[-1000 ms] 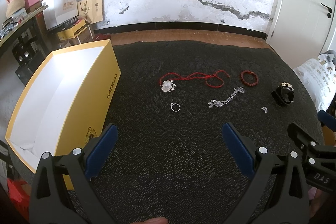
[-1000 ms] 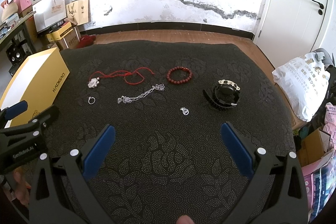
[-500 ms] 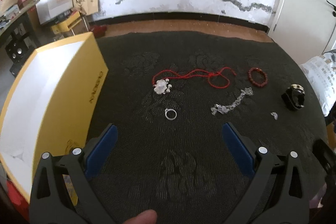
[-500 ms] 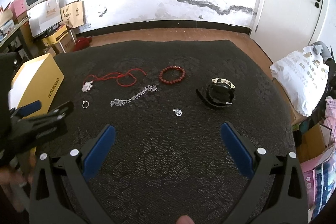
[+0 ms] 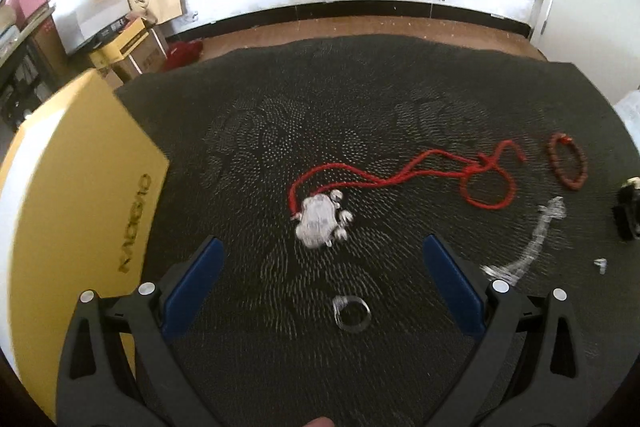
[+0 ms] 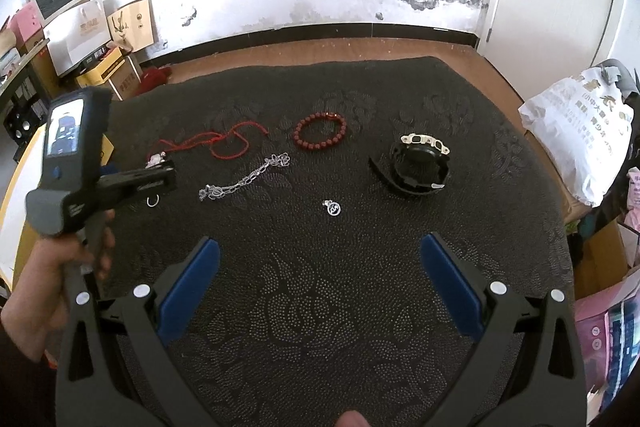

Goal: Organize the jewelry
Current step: 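Grasp the red cord necklace with silver pendant with the left gripper while the right gripper approaches the black watch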

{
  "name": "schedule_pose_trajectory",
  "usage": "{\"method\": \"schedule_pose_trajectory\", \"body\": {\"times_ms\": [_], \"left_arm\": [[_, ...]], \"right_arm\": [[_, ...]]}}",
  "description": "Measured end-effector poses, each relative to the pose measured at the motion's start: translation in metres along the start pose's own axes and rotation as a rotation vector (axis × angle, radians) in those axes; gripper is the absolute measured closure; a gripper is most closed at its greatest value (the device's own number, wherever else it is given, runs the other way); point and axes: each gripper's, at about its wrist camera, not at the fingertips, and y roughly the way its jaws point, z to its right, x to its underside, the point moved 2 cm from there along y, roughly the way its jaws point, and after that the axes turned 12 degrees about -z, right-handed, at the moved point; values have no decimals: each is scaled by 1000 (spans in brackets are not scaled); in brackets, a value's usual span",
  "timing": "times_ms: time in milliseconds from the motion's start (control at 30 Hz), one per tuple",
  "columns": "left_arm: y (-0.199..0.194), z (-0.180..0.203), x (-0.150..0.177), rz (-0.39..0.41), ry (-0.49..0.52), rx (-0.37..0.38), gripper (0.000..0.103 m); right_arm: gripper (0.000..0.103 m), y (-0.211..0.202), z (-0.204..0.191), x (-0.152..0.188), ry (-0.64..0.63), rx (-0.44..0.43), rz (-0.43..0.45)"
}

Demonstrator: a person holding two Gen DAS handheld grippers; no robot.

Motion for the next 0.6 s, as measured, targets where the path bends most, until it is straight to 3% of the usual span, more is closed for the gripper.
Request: {"method": "schedule_pose_trajectory", "body": {"times_ms": [67,133,333,533,567,600], "left_arm": [[14,-4,-4,-35,-15,17,6],[21,-10,-7,-15,-44,62,6],[21,-8,-5,53,-45,57,6],[21,-6,-5,44,-39,60,7],[20,-5,-4,47,-36,56,10],[18,-5,-2,52,-34,56,21]], "right_arm": [[6,1,0,0,-4,1,-3],[6,4,-1,0,-11,6,-5],[6,8,-4,1,-22,4,-20],[6,9,5,-1,-16,17,-4],[6,10,8,-1,-10,18,-7],[6,11,11,-1,-4,19,-9]]}}
